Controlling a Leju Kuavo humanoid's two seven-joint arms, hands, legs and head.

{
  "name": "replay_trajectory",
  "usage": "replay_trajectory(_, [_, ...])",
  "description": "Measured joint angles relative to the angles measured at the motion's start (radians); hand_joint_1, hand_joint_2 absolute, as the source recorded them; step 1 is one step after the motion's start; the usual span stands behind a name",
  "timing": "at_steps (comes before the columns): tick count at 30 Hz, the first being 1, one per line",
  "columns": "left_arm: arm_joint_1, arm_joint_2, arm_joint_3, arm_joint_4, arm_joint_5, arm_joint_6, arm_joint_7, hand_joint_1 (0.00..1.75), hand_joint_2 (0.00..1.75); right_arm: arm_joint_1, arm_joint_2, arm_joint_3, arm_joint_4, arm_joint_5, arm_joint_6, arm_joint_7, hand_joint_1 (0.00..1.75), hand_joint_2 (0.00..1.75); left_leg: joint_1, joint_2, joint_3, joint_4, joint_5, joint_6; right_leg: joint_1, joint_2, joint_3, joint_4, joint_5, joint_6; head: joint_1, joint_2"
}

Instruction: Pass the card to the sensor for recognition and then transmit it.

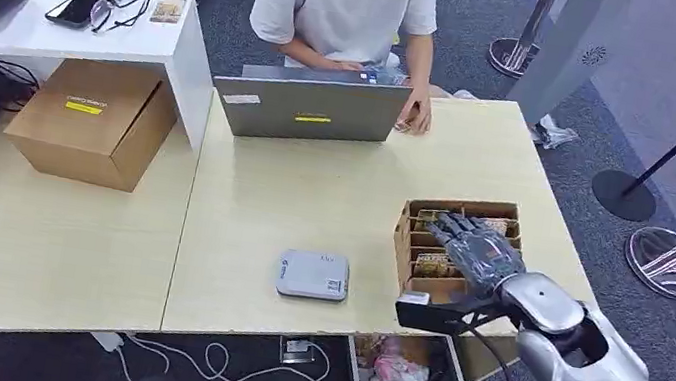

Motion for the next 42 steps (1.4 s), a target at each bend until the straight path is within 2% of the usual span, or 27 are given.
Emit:
replay_trajectory(2, [0.000,0.000,0.000,0.000,-0.002,-0.001,0.000,0.00,0.00,-0.002,0.003,0.004,0.005,0.000,-0.001,-0.001,0.30,1.75,0.000,0.000,0.000,0.000,0.000,0.000,0.000,0.000,0.000,0.000,0.000,0.000,0.000,0.000])
replay_trajectory(3, [0.000,0.000,0.000,0.000,-0.003,-0.001,0.000,0.00,0.00,-0.002,0.004,0.006,0.007,0.000,-0.001,-0.001,0.42,1.75,0.000,0.000,0.000,0.000,0.000,0.000,0.000,0.000,0.000,0.000,0.000,0.000,0.000,0.000])
replay_trajectory(7, [0.000,0.000,0.001,0.000,-0.003,-0.002,0.000,0.00,0.00,-0.007,0.007,0.016,0.015,0.000,-0.002,-0.001,0.54,1.75,0.000,0.000,0.000,0.000,0.000,0.000,0.000,0.000,0.000,0.000,0.000,0.000,0.000,0.000])
replay_trajectory(17, [0.000,-0.004,0.002,0.000,-0.005,-0.005,0.000,0.00,0.00,-0.010,0.012,0.024,0.021,0.002,-0.007,-0.001,0.54,1.75,0.000,0.000,0.000,0.000,0.000,0.000,0.000,0.000,0.000,0.000,0.000,0.000,0.000,0.000])
replay_trajectory(21, [-0.001,-0.004,0.003,0.001,-0.005,-0.005,0.000,0.00,0.00,-0.010,0.014,0.025,0.024,0.003,-0.009,-0.001,0.70,1.75,0.000,0.000,0.000,0.000,0.000,0.000,0.000,0.000,0.000,0.000,0.000,0.000,0.000,0.000])
replay_trajectory(29, [-0.001,-0.004,0.006,0.002,-0.006,-0.005,0.001,0.00,0.00,-0.010,0.017,0.026,0.028,0.003,-0.013,-0.001,0.77,1.75,0.000,0.000,0.000,0.000,0.000,0.000,0.000,0.000,0.000,0.000,0.000,0.000,0.000,0.000])
replay_trajectory(32, [-0.001,-0.005,0.006,0.002,-0.006,-0.005,0.001,0.00,0.00,-0.010,0.017,0.027,0.029,0.005,-0.014,-0.001,0.87,1.75,0.000,0.000,0.000,0.000,0.000,0.000,0.000,0.000,0.000,0.000,0.000,0.000,0.000,0.000])
replay_trajectory(35, [-0.001,-0.005,0.006,0.002,-0.006,-0.005,0.002,0.00,0.00,-0.010,0.018,0.030,0.029,0.006,-0.014,-0.001,0.79,1.75,0.000,0.000,0.000,0.000,0.000,0.000,0.000,0.000,0.000,0.000,0.000,0.000,0.000,0.000])
replay_trajectory(42, [-0.001,-0.005,0.008,0.002,-0.009,-0.003,0.002,0.00,0.00,-0.011,0.021,0.044,0.035,0.006,-0.014,-0.001,0.86,1.75,0.000,0.000,0.000,0.000,0.000,0.000,0.000,0.000,0.000,0.000,0.000,0.000,0.000,0.000])
